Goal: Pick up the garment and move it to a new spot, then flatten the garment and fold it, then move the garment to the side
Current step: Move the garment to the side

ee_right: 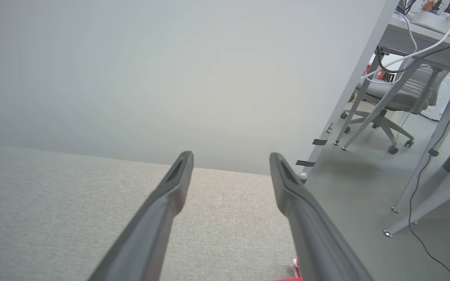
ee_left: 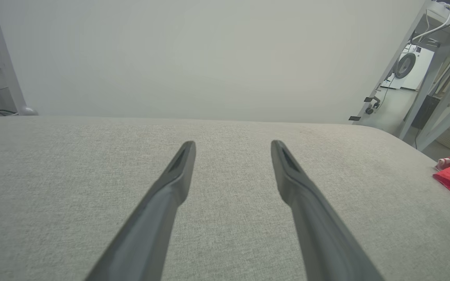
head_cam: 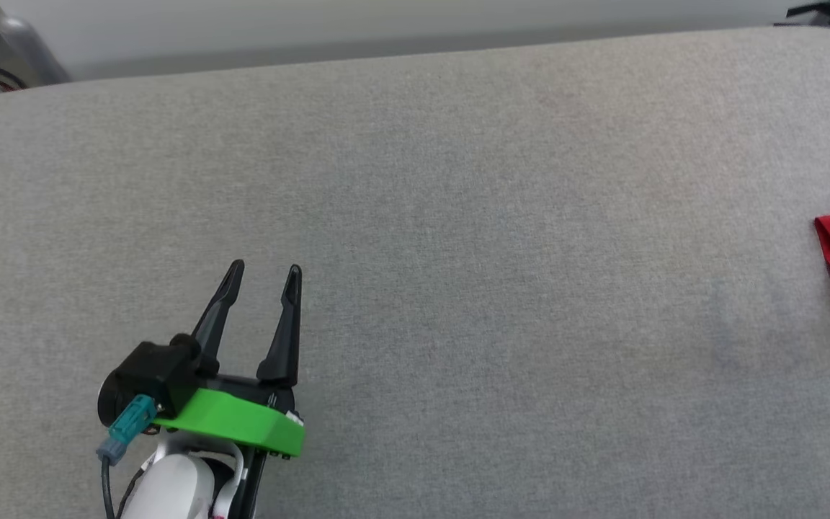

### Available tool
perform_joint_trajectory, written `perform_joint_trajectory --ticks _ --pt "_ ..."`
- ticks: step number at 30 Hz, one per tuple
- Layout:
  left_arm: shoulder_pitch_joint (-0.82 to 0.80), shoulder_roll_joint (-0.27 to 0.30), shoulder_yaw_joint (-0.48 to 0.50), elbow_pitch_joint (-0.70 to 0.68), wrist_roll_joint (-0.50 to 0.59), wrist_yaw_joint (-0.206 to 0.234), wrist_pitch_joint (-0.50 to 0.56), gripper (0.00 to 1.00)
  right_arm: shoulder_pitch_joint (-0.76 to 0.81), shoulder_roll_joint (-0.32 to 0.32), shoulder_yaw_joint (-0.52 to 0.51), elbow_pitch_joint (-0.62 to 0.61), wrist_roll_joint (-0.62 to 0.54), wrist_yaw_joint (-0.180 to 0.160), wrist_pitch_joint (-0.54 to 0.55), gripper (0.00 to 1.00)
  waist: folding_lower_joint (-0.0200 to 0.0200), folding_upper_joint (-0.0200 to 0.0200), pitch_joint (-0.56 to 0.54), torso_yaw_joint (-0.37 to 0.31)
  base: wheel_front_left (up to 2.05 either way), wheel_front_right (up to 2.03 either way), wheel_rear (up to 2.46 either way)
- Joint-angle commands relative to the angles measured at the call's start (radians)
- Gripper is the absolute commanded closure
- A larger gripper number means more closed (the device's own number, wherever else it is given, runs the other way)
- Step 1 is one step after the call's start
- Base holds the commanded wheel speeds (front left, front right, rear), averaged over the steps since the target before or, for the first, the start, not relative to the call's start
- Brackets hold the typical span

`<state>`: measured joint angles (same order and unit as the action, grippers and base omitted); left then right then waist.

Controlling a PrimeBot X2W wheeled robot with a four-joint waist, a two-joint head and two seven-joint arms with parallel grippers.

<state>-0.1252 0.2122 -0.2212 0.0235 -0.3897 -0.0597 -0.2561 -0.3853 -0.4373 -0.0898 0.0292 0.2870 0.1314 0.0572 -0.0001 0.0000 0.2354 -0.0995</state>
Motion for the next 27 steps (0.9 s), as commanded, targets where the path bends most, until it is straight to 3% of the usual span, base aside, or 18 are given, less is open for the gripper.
perform_joint_trajectory --ticks 1,8,15,27 --pt "0.025 -0.008 0.012 0.008 0.005 0.005 -0.005 0.0 0.048 0.04 0.004 -0.037 0.006 -0.001 -0.014 0.0 0.0001 0.0 -0.1 0.078 0.0 0.0 0.0" --pt "0.078 -0.026 0.033 0.055 0.034 0.004 -0.006 0.0 0.215 0.213 0.007 -0.095 0.013 -0.001 -0.11 0.0 0.0001 0.0 -0.158 0.134 0.0 0.0 0.0" --pt "0.111 -0.052 0.057 0.075 0.076 -0.011 -0.006 0.0 0.324 0.322 0.033 -0.04 -0.002 -0.001 -0.222 0.0 0.0001 0.0 -0.184 0.157 0.0 0.0 0.0" --pt "0.141 -0.11 0.121 0.061 0.139 -0.054 -0.006 0.0 0.378 0.37 0.07 0.05 -0.042 -0.001 -0.291 0.0 0.0001 0.0 -0.194 0.16 0.0 0.0 0.0"
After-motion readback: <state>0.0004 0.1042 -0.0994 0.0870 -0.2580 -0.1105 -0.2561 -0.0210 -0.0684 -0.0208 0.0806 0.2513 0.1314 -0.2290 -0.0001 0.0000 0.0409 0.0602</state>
